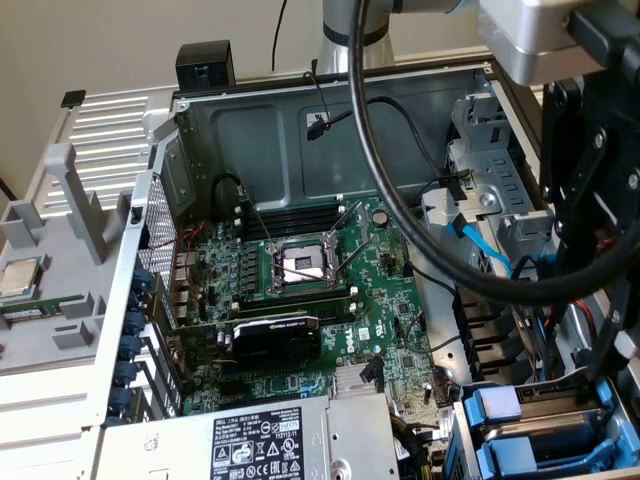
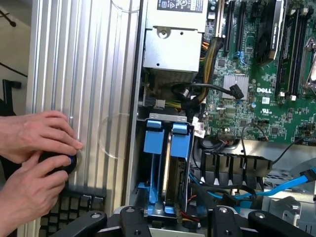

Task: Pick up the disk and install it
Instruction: 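Insert the second disk wire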

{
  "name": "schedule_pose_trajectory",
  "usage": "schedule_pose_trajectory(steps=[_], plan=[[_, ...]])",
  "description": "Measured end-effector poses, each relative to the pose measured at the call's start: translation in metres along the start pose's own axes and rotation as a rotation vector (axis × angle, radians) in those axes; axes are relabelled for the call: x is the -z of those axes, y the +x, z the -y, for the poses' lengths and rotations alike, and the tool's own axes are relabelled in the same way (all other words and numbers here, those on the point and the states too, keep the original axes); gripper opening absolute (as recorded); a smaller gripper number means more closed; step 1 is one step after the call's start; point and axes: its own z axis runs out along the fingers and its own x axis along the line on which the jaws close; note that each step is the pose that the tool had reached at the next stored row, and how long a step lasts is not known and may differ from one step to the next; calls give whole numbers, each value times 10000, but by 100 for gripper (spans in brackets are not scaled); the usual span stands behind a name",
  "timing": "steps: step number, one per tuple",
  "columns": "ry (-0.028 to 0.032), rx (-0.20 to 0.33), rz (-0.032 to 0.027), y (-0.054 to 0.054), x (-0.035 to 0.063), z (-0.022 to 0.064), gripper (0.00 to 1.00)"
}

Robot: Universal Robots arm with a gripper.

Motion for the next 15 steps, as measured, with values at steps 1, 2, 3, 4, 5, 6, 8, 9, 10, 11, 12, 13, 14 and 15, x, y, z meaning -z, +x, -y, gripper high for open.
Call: schedule_pose_trajectory(steps=[1, 2, 3, 4, 5, 6, 8, 9, 10, 11, 12, 13, 14, 15], plan=[[-10, 2, 2, 0, -4, 0, 52], [-23, 6, 2, 0, -6, 1, 52], [-38, 9, 2, 0, -9, 2, 52], [-56, 11, 3, 0, -10, 3, 50], [-85, 14, 7, 0, -13, 6, 50], [-118, 17, 12, 0, -16, 8, 50], [-172, 21, 14, 0, -21, 11, 42], [-205, 26, 17, 1, -23, 14, 42], [-264, 33, 25, 3, -27, 23, 42], [-316, 41, 30, 7, -29, 31, 42], [-368, 49, 33, 12, -30, 44, 42], [-403, 55, 37, 18, -32, 57, 42], [-439, 62, 40, 26, -34, 73, 42], [-467, 66, 43, 32, -36, 83, 42]])
